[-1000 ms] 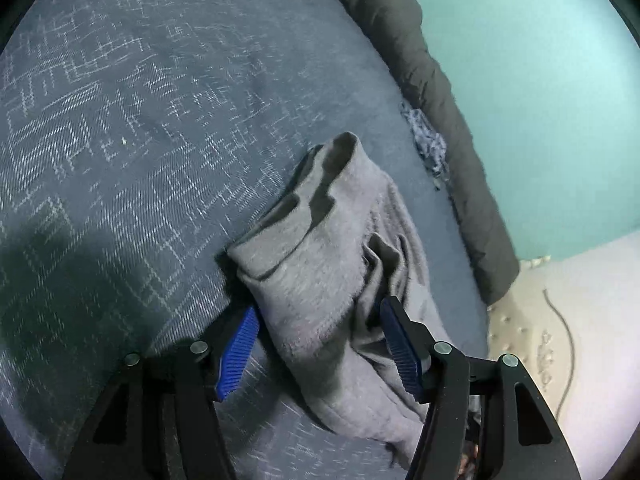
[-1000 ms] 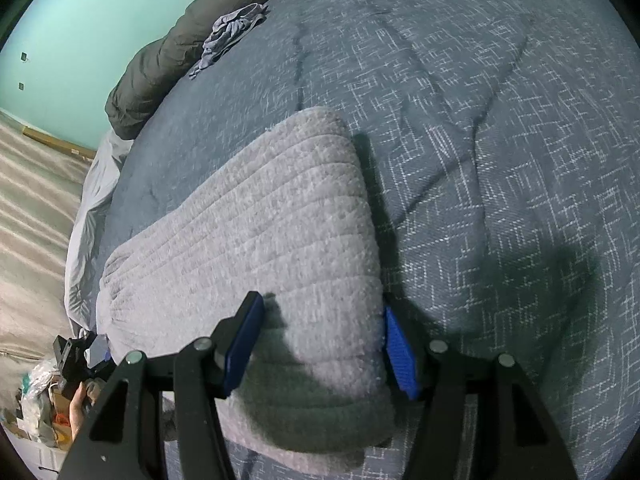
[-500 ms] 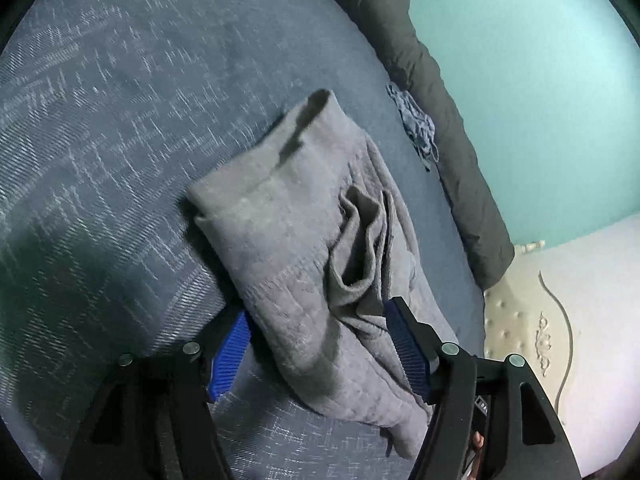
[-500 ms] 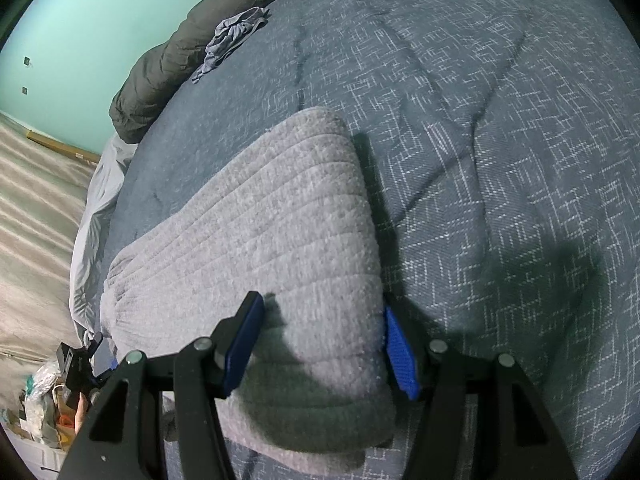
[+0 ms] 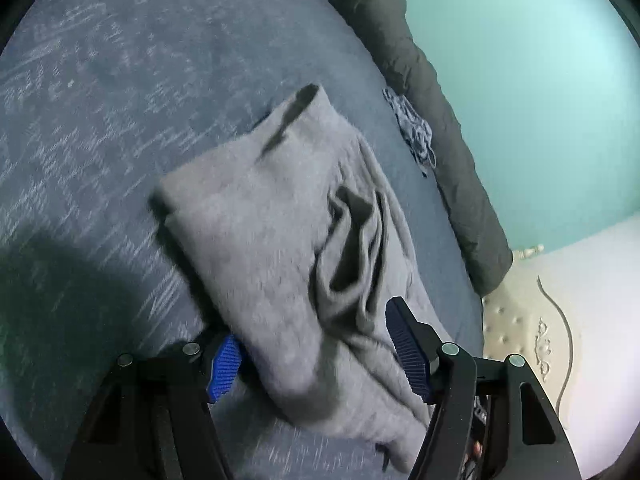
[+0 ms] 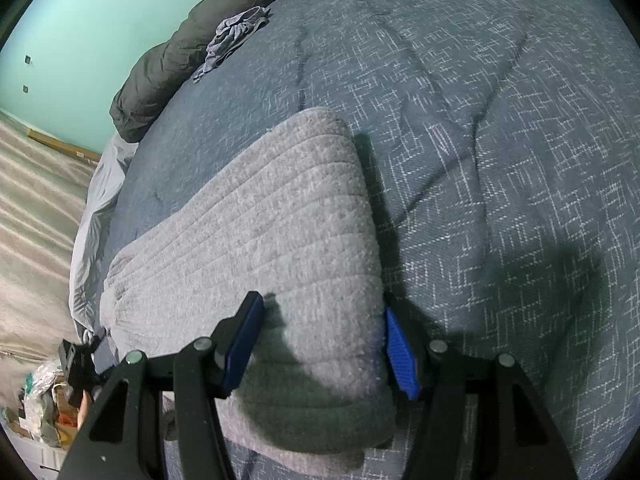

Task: Fold clothes
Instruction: 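Lift the held sweatshirt ends with both tools and fold them over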

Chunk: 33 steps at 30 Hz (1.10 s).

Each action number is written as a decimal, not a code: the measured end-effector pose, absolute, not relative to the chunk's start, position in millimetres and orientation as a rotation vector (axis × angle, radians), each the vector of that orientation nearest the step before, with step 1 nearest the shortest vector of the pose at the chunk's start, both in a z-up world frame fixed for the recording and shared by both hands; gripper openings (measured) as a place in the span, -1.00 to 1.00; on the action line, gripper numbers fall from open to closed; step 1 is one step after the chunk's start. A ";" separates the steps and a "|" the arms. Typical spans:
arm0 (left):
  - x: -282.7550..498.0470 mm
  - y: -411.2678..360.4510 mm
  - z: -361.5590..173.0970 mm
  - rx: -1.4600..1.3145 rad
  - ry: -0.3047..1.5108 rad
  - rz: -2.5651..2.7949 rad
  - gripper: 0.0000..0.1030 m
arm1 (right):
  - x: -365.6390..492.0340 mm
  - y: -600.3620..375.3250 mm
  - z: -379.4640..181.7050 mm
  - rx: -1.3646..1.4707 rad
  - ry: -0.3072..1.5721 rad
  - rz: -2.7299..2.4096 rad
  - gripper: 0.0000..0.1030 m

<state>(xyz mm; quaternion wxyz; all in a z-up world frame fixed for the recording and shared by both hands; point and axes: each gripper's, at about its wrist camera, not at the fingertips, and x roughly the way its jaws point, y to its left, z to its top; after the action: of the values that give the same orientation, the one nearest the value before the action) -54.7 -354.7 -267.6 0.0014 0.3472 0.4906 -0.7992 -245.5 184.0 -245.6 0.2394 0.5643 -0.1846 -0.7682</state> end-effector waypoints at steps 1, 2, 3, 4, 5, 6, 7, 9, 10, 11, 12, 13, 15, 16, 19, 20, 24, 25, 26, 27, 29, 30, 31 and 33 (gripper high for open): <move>-58.8 -355.0 -267.5 1.087 1.529 -2.514 0.37 | -245.8 183.1 -244.9 1.545 -0.502 -2.103 0.18; -60.9 -355.5 -268.7 1.083 1.526 -2.516 0.37 | -246.6 182.0 -244.5 1.546 -0.500 -2.103 0.18; -62.9 -356.0 -270.1 1.079 1.524 -2.518 0.37 | -247.4 180.8 -244.2 1.547 -0.498 -2.103 0.18; -63.3 -356.8 -271.2 1.072 1.530 -2.521 0.37 | -248.4 180.1 -244.5 1.546 -0.496 -2.103 0.18; -65.1 -358.5 -272.6 1.058 1.540 -2.520 0.36 | -249.5 179.1 -244.6 1.545 -0.494 -2.104 0.18; -71.0 -357.2 -273.3 1.052 1.543 -2.522 0.36 | -250.4 177.9 -245.2 1.544 -0.493 -2.104 0.18; -70.9 -357.4 -273.2 1.048 1.538 -2.527 0.35 | -251.3 176.7 -245.9 1.542 -0.492 -2.103 0.18; -72.0 -356.5 -272.0 1.046 1.511 -2.538 0.28 | -252.3 174.3 -246.9 1.535 -0.493 -2.101 0.08; -71.5 -356.5 -271.6 1.043 1.506 -2.541 0.20 | -252.2 173.1 -247.0 1.529 -0.496 -2.098 -0.17; -72.2 -355.9 -271.6 1.042 1.503 -2.546 0.17 | -251.6 172.7 -245.8 1.520 -0.488 -2.103 -0.30; -74.2 -354.9 -270.9 1.039 1.507 -2.549 0.08 | -251.1 171.8 -242.7 1.506 -0.476 -2.106 -0.44; -76.2 -353.7 -270.2 1.036 1.512 -2.552 -0.07 | -250.7 170.9 -239.5 1.492 -0.463 -2.110 -0.51; -80.4 -351.5 -268.7 1.031 1.522 -2.557 -0.24 | -250.7 173.7 -230.7 1.453 -0.475 -2.107 -0.59; -79.3 -350.5 -266.4 1.026 1.520 -2.565 -0.33 | -250.6 175.7 -224.8 1.430 -0.484 -2.108 -0.61; -79.7 -341.8 -255.0 1.013 1.488 -2.599 -0.42 | -249.9 179.4 -200.1 1.353 -0.442 -2.123 -0.64; -80.0 -337.0 -249.2 1.003 1.478 -2.616 -0.43 | -250.2 182.8 -191.9 1.330 -0.431 -2.132 -0.64; -83.5 -312.2 -234.0 1.010 1.463 -2.678 -0.50 | -255.2 203.8 -162.3 1.241 -0.399 -2.189 -0.65; -86.1 -304.2 -231.0 1.021 1.461 -2.694 -0.51 | -257.0 214.1 -155.9 1.229 -0.391 -2.205 -0.65; -89.4 -295.1 -227.7 1.029 1.455 -2.710 -0.51 | -258.8 224.8 -149.5 1.219 -0.384 -2.220 -0.65; -92.7 -286.0 -224.3 1.037 1.447 -2.725 -0.52 | -260.6 235.5 -143.1 1.209 -0.376 -2.234 -0.65; -102.0 -265.7 -218.7 1.046 1.456 -2.757 -0.52 | -262.5 255.4 -133.4 1.189 -0.357 -2.264 -0.66; -107.3 -253.1 -216.7 1.054 1.468 -2.771 -0.52 | -263.2 267.7 -130.1 1.180 -0.348 -2.281 -0.66; -111.0 -242.5 -215.2 1.063 1.469 -2.782 -0.52 | -264.3 281.0 -128.9 1.177 -0.348 -2.295 -0.66; -118.5 -214.9 -215.9 1.105 1.463 -2.803 -0.52 | -266.6 304.2 -129.5 1.176 -0.355 -2.322 -0.66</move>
<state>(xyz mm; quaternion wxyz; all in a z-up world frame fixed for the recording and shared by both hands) -118.5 -214.9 -215.9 -0.1036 0.3281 0.4344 -0.8324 -266.6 304.2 -129.5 0.2545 0.4328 -0.1308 -0.8549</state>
